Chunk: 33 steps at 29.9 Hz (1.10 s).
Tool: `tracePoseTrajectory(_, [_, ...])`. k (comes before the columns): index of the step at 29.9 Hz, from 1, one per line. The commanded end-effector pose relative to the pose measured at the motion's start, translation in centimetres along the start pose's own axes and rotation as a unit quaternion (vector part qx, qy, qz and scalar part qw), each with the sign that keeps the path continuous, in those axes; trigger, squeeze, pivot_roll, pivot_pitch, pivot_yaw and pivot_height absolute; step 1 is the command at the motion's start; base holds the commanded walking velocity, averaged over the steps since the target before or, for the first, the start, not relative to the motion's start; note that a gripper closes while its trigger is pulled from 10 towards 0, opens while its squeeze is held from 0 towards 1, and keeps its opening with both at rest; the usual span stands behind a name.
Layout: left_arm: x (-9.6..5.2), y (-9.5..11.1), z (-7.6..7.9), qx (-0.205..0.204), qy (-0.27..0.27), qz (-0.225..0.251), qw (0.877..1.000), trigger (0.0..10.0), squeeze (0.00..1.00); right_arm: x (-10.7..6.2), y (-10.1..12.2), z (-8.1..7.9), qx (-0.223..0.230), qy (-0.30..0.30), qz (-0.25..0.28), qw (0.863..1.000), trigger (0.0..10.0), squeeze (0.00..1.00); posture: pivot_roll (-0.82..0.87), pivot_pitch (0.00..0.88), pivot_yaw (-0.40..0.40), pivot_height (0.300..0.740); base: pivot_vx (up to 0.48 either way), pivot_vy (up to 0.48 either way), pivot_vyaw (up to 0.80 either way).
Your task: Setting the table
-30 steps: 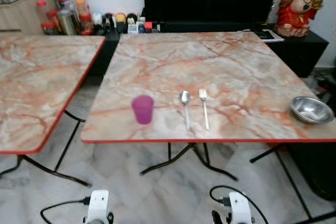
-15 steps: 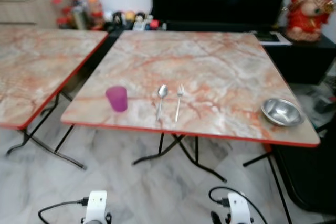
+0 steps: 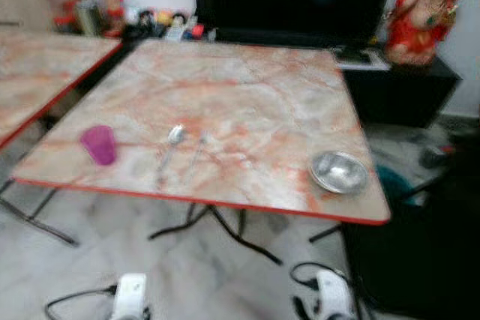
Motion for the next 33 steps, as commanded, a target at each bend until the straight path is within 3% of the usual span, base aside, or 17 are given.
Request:
tracePoseTrajectory(1, [0.0, 0.5, 1.0, -0.004, -0.013, 0.006, 1.000, 10.0, 0.00, -0.2, 0.0, 1.4, 0.000, -0.018, 0.000, 1.000, 10.0, 0.00, 0.02, 0.000, 0.002, 0.740, 0.255, -0.405, 0.00])
tracePoseTrajectory(6, [0.0, 0.5, 1.3, -0.007, -0.020, 0.007, 1.000, 10.0, 0.00, -0.2, -0.2, 1.5, 0.004, -0.019, -0.007, 1.000, 10.0, 0.00, 0.02, 0.000, -0.003, 0.740, 0.250, -0.406, -0.09])
tracePoseTrajectory(16, [0.0, 0.3, 1.5, -0.008, -0.025, 0.005, 1.000, 10.0, 0.00, -0.2, -0.2, 1.4, -0.002, -0.014, -0.010, 1.000, 10.0, 0.00, 0.03, 0.000, -0.005, 0.740, 0.000, -0.360, -0.65])
tracePoseTrajectory(26, [0.0, 0.4, 0.7, -0.019, -0.007, 0.010, 1.000, 10.0, 0.00, -0.2, -0.1, 1.4, -0.003, -0.012, -0.007, 1.000, 10.0, 0.00, 0.03, 0.000, -0.006, 0.740, 0.000, 0.000, 0.00])
tracePoseTrajectory(33, [0.1, 1.8, -0.5, -0.042, 0.014, 0.034, 0.998, 10.0, 0.00, -0.2, -0.2, 1.3, -0.004, -0.010, -0.009, 1.000, 10.0, 0.00, 0.04, 0.000, -0.003, 0.740, 0.000, 0.000, 0.00])
Point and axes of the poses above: a point about 5 cm out from each wrist's last joint towards the gripper, its own x axis pointing out of the wrist towards the gripper, its own y axis along the axis of the wrist's last joint, z = x × y, the point moved 4 cm from there along x, pointing out of the wrist towards the gripper
